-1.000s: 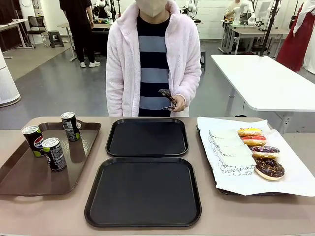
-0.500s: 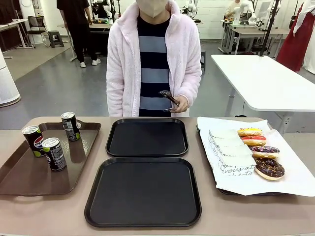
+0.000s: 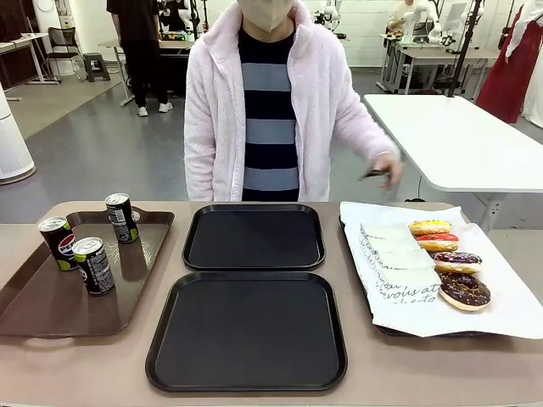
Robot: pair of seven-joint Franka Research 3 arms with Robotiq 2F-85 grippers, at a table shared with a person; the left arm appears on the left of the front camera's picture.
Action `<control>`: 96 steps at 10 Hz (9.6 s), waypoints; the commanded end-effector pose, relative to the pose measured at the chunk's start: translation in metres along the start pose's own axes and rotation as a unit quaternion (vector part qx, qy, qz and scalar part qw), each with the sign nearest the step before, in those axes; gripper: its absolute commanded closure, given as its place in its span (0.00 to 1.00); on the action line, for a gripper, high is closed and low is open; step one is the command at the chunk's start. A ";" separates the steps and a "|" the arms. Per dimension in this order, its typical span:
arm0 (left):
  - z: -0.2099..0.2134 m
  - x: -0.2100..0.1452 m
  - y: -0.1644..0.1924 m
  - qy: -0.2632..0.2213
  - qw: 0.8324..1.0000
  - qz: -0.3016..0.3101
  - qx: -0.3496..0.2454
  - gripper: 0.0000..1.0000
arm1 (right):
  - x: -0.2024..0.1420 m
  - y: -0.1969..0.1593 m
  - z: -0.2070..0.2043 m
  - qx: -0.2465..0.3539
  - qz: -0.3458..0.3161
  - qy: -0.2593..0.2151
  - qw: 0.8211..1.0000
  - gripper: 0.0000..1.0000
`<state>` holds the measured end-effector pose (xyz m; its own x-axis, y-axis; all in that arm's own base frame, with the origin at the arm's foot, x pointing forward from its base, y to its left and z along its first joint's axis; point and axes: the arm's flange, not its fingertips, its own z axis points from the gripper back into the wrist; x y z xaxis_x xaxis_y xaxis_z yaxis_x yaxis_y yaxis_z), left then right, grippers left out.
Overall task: Set up donuts and drinks on trays.
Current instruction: Pick up one Pepsi coke and place it on the Flat Tray.
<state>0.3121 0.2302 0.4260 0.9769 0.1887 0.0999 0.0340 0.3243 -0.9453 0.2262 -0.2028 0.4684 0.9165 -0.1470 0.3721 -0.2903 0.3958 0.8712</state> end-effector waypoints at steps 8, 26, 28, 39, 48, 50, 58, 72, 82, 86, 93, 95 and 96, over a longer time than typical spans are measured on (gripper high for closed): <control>-0.099 0.001 -0.080 0.085 0.956 -0.082 0.268 0.00 | 0.002 -0.001 0.002 0.011 0.010 -0.006 1.000 0.00; -0.293 -0.004 -0.122 0.039 0.816 -0.118 0.565 0.00 | 0.002 -0.001 0.002 0.011 0.010 -0.006 1.000 0.00; -0.303 0.004 -0.111 0.011 0.789 -0.136 0.599 0.00 | 0.002 -0.001 0.002 0.011 0.010 -0.006 1.000 0.00; -0.323 0.050 -0.056 0.017 0.794 -0.038 0.606 0.19 | 0.002 -0.001 0.002 0.011 0.010 -0.006 1.000 0.00; -0.319 0.044 -0.075 0.040 0.792 0.011 0.609 1.00 | 0.002 -0.001 0.002 0.011 0.010 -0.006 1.000 0.00; -0.312 0.029 -0.111 0.038 0.801 0.001 0.598 0.58 | 0.002 -0.001 0.002 0.011 0.010 -0.006 1.000 0.00; -0.288 -0.028 -0.212 0.046 0.811 -0.060 0.580 0.58 | 0.002 -0.001 0.002 0.011 0.010 -0.006 1.000 0.00; -0.475 -0.146 -0.174 0.117 0.810 -0.165 0.550 0.44 | 0.002 -0.001 0.002 0.011 0.010 -0.006 1.000 0.00; -0.535 -0.121 -0.136 0.113 0.801 -0.191 0.556 0.44 | 0.002 -0.001 0.002 0.011 0.010 -0.006 1.000 0.00; -0.534 -0.126 -0.141 0.123 0.803 -0.196 0.549 0.04 | 0.002 -0.001 0.002 0.011 0.010 -0.006 1.000 0.00; -0.495 -0.142 -0.227 0.120 0.783 -0.224 0.568 0.00 | 0.002 -0.001 0.002 0.011 0.010 -0.006 1.000 0.00; -0.478 -0.146 -0.240 0.130 0.786 -0.213 0.566 0.00 | 0.002 -0.001 0.002 0.011 0.010 -0.006 1.000 0.00; -0.468 -0.147 -0.243 0.133 0.791 -0.204 0.561 0.00 | 0.002 -0.001 0.002 0.011 0.010 -0.006 1.000 0.00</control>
<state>0.2625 -0.3197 0.4921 0.9454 -0.2956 0.1377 0.2896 0.9551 0.0620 0.2260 -0.2035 0.4671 0.9174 -0.1426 0.3715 -0.2902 0.3989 0.8699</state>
